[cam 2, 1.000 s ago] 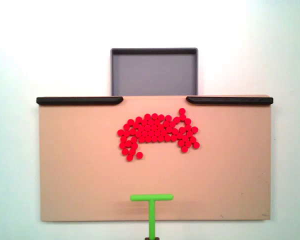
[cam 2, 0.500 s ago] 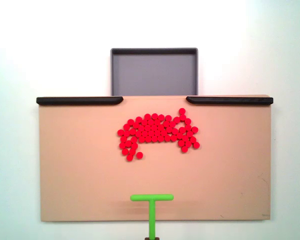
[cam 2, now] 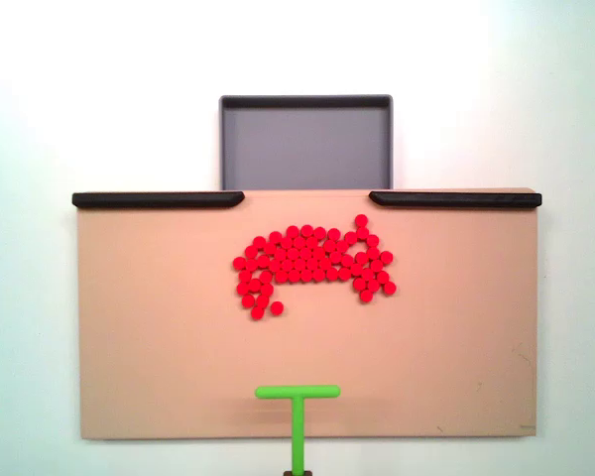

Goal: Push granules from bottom to the grey container

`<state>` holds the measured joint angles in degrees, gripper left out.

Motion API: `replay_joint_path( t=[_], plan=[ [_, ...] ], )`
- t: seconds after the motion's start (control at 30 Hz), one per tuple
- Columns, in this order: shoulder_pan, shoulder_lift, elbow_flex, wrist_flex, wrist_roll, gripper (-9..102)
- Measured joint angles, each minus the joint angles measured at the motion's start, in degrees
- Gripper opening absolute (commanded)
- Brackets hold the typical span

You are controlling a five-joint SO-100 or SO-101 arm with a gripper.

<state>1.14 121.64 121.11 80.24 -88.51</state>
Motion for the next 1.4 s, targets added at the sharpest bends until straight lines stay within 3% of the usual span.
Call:
replay_joint_path(
  t=[0.27, 0.9, 1.4],
  plan=[
    [-0.53, -0.53, 0.7, -0.44, 0.79, 0],
    [-3.34, -1.76, 11.34, -13.62, 2.99, 0],
    [-5.54, -7.21, 11.51, -19.07, 5.63, 0]
  ],
)
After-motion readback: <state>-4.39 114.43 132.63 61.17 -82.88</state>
